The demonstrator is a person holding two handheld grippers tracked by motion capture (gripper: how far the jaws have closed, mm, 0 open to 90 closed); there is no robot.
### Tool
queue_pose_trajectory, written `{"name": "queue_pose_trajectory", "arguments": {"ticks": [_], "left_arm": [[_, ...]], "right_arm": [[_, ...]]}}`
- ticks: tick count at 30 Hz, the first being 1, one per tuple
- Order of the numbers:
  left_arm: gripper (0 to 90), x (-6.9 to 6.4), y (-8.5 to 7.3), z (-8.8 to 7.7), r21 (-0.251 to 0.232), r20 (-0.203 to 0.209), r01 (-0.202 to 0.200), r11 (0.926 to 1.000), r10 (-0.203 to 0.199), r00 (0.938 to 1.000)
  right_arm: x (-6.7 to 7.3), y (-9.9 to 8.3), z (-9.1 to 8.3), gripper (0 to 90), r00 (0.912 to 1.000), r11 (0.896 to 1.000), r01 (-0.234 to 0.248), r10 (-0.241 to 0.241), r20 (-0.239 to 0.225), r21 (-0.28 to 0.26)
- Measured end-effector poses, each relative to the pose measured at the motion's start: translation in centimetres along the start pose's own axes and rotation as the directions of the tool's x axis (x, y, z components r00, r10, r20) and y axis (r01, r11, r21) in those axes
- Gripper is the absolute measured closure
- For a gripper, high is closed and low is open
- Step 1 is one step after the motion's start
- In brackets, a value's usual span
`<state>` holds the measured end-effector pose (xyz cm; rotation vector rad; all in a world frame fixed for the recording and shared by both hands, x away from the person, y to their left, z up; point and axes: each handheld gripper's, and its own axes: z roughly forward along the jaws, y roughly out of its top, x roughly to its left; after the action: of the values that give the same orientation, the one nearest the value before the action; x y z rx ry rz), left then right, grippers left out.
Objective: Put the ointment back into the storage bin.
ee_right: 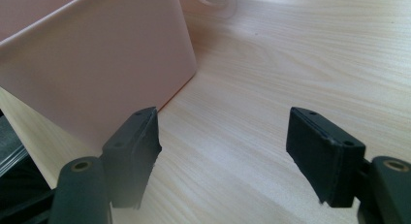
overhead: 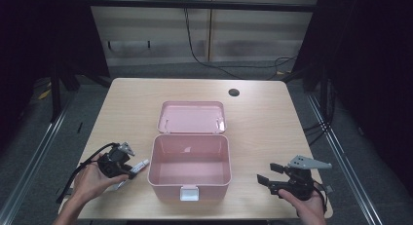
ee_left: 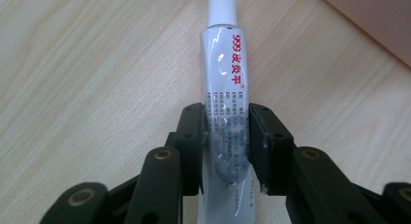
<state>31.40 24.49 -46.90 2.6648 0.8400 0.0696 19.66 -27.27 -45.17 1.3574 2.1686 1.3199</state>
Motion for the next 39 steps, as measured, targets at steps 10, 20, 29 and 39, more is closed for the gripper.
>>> {"name": "queue_pose_trajectory", "arguments": {"ticks": [10, 20, 29, 39], "left_arm": [[71.2, 0.2, 0.0, -0.3, 0.004, 0.01, 0.024, 0.9997, -0.024, 0.9996], [71.1, 0.5, -0.3, -0.9, -0.043, 0.086, 0.029, 0.9986, -0.025, 0.9959], [71.1, 0.9, -0.7, -2.2, -0.109, 0.143, 0.067, 0.9918, -0.051, 0.9884], [71.1, 1.2, -1.1, -3.4, -0.15, 0.172, 0.088, 0.9848, -0.061, 0.9831]], "right_arm": [[0.0, 0.0, 0.0, 28.0, 1.0, 1.0, 0.0, 0.0, 0.0, 0.001], [-0.1, 0.0, 0.0, 26.8, 1.0, 1.0, -0.004, 0.004, 0.003, 0.004], [-0.1, 0.0, 0.0, 26.2, 0.9999, 1.0, -0.012, 0.012, 0.006, 0.003], [-0.1, 0.0, 0.0, 23.8, 0.9997, 1.0, -0.023, 0.023, 0.007, 0.009]]}}
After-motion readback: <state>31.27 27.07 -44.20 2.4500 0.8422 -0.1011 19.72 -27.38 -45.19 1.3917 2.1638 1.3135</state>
